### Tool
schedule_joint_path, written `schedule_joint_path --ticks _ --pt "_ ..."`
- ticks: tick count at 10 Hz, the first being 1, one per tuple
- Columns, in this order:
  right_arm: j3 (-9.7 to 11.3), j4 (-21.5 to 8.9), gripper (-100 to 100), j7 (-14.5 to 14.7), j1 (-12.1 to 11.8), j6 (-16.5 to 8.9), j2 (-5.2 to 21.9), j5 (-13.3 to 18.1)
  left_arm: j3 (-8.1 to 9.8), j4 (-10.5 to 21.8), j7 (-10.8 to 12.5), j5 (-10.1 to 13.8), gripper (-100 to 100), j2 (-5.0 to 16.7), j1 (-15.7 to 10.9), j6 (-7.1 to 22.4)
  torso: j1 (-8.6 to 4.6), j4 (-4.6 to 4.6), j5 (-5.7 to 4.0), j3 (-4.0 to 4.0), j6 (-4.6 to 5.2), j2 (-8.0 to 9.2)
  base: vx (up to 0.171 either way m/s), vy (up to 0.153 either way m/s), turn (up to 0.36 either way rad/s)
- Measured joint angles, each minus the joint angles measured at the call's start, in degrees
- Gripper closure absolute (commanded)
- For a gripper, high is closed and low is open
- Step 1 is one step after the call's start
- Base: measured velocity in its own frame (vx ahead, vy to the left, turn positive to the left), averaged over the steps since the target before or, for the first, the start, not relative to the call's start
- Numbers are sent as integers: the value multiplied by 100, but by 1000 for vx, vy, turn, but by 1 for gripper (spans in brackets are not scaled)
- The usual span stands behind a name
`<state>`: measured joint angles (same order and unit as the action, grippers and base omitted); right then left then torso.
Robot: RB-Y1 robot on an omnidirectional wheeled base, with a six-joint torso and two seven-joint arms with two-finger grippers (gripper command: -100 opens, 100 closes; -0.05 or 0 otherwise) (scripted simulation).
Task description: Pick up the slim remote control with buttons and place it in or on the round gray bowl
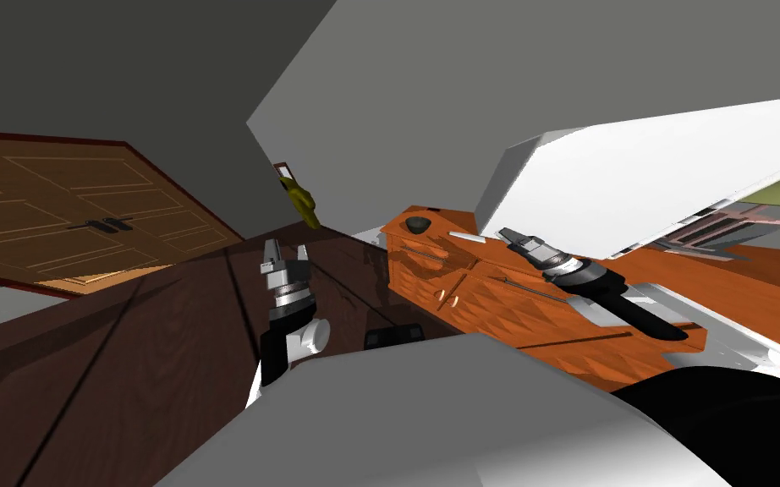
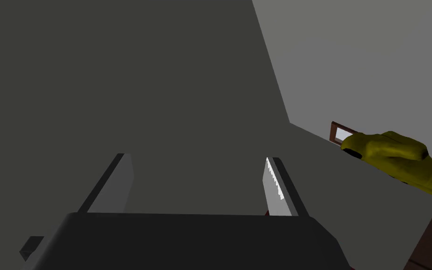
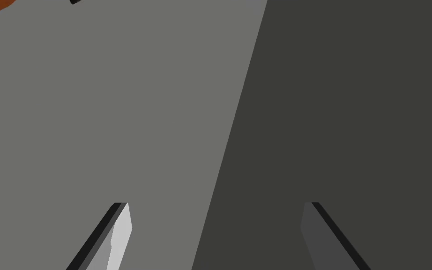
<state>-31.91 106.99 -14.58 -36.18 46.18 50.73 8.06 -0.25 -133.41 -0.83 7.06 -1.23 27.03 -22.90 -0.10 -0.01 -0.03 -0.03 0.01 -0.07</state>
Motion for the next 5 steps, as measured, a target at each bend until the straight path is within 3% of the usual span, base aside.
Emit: schedule_joint_path --ticks 1,5 --pt "-50 -73 -100 -48 -23 74 177 81 1 0 0 0 0 0 1 0 -1 0 0 0 5 0 4 1 -13" --pt "-252 -426 -100 -219 -150 345 781 490 0 0 0 0 0 0 1 0 -3 -1 -1 -3 2 -4 16 4 175"
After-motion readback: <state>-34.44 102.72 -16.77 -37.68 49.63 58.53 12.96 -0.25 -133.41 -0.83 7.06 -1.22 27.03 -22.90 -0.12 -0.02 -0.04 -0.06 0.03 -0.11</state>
